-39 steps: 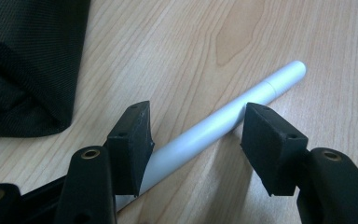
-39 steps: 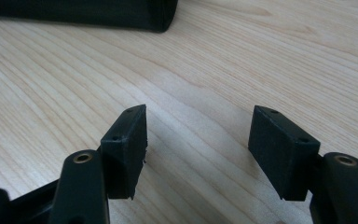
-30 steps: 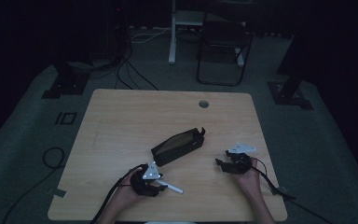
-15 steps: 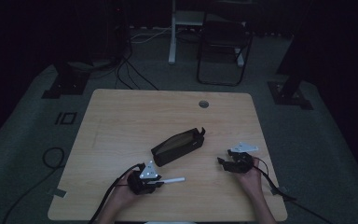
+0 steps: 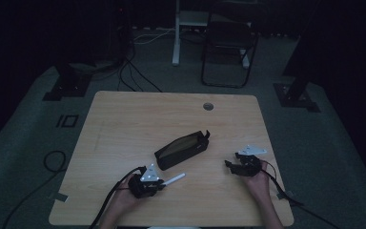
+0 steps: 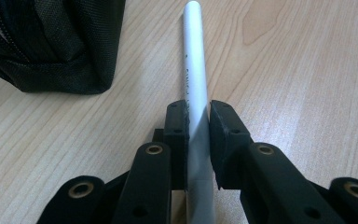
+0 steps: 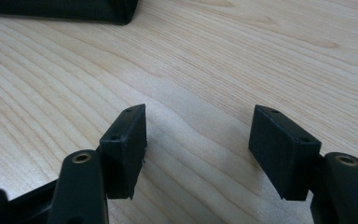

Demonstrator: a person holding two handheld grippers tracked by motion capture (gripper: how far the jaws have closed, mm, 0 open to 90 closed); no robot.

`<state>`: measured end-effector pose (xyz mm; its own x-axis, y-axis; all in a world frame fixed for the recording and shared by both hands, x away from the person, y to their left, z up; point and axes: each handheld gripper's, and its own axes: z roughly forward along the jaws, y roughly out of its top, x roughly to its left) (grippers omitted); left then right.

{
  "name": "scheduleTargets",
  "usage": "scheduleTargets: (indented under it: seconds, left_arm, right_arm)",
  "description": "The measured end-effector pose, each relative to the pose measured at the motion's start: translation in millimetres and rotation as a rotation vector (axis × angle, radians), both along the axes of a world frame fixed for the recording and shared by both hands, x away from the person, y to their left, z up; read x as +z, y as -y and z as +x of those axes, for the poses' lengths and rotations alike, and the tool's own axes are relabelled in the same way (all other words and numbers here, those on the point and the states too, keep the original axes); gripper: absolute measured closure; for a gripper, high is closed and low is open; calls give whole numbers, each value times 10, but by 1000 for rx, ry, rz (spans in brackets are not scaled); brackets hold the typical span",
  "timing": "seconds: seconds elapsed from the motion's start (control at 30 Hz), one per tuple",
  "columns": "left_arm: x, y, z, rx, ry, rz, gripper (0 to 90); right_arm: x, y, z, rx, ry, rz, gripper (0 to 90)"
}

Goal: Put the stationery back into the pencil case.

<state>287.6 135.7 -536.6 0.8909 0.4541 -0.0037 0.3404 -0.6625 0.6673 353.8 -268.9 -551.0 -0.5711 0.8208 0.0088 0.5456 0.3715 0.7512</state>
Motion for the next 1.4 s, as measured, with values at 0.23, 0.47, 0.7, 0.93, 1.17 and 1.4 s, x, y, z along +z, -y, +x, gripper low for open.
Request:
scheduleTargets:
  seconds: [0.23,0.47,0.7,0.93,1.17,1.4]
  left_arm:
    - [-6,-21,16,-2,-12,-18,788]
    - [-5,-19,22,0,-11,-16,789]
    - [-5,-32,27,2,-16,-21,789]
    - [22,-74,33,4,-24,-53,789]
    - [43,-102,36,9,-26,-71,789]
    - [71,-111,18,8,-23,-82,789]
  right_arm:
    - [0,4,2,5,-1,0,362]
    - [0,4,2,4,0,0,362]
    - [0,4,2,5,-1,0,362]
    - [0,4,2,4,0,0,363]
    - [0,4,2,4,0,0,362]
    - [0,4,2,4,0,0,362]
